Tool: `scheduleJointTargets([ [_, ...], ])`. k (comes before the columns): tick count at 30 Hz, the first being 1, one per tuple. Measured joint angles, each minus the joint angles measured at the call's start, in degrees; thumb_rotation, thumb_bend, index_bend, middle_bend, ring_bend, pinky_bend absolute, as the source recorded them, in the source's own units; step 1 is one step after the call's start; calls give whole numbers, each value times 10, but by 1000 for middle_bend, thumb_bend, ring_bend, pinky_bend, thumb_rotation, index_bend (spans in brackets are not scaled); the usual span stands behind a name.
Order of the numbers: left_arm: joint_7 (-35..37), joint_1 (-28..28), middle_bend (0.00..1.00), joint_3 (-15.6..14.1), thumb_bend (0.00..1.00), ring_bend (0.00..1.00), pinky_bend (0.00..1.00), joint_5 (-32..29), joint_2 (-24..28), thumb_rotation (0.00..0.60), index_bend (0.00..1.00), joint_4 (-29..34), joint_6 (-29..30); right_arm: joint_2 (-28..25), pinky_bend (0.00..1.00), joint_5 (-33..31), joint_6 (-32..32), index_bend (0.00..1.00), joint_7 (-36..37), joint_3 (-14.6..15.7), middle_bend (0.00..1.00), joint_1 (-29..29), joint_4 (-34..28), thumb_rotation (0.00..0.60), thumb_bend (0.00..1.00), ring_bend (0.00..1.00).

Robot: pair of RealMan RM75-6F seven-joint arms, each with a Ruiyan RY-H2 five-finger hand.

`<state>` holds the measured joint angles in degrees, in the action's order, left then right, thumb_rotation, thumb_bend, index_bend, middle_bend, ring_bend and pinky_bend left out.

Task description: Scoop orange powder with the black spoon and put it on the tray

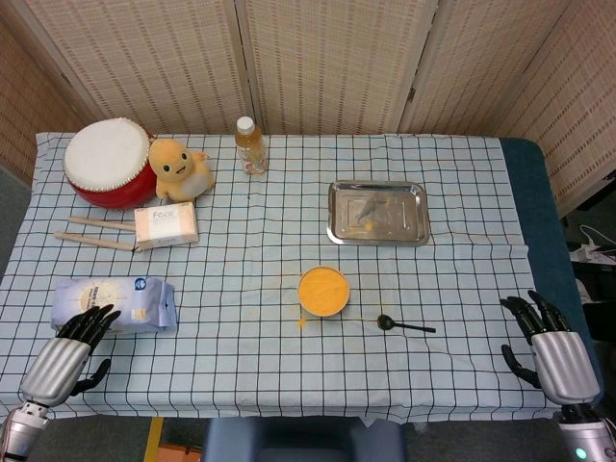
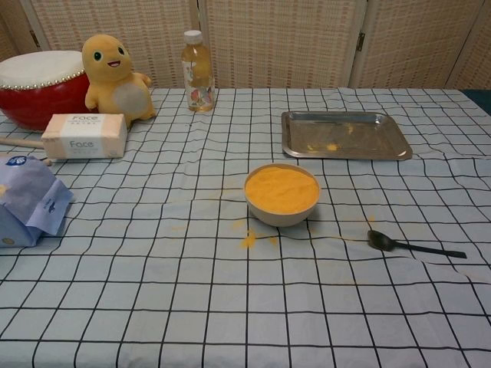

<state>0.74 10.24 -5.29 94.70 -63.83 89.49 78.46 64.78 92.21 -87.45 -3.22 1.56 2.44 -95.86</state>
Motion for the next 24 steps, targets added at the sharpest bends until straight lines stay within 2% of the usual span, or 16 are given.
scheduleJointTargets([
  [6, 9, 2, 0, -2, 446, 0, 131, 5, 2, 600, 0, 1, -2, 8, 0, -10, 31, 37, 4, -6, 0, 20, -3, 600, 275, 0],
  [9, 25, 3, 0, -5, 446, 0, 131, 16, 7, 600, 0, 3, 2, 11, 0, -24, 77, 129, -24, -13, 0, 45, -10, 600, 275, 0],
  [14, 49, 4, 0, -11, 446, 0, 131, 30, 15, 600, 0, 4, 9, 35, 0, -66, 175, 359, -116, -31, 0, 94, -29, 600, 287, 0],
  [17, 62, 5, 0, -14, 446, 0, 131, 34, 19, 600, 0, 2, 9, 72, 0, -97, 198, 428, -181, -46, 0, 121, -32, 600, 294, 0],
  [24, 91, 6, 0, -18, 447, 0, 130, 44, 28, 600, 0, -2, 18, 178, 0, -168, 228, 454, -299, -66, 0, 168, -18, 600, 296, 0],
])
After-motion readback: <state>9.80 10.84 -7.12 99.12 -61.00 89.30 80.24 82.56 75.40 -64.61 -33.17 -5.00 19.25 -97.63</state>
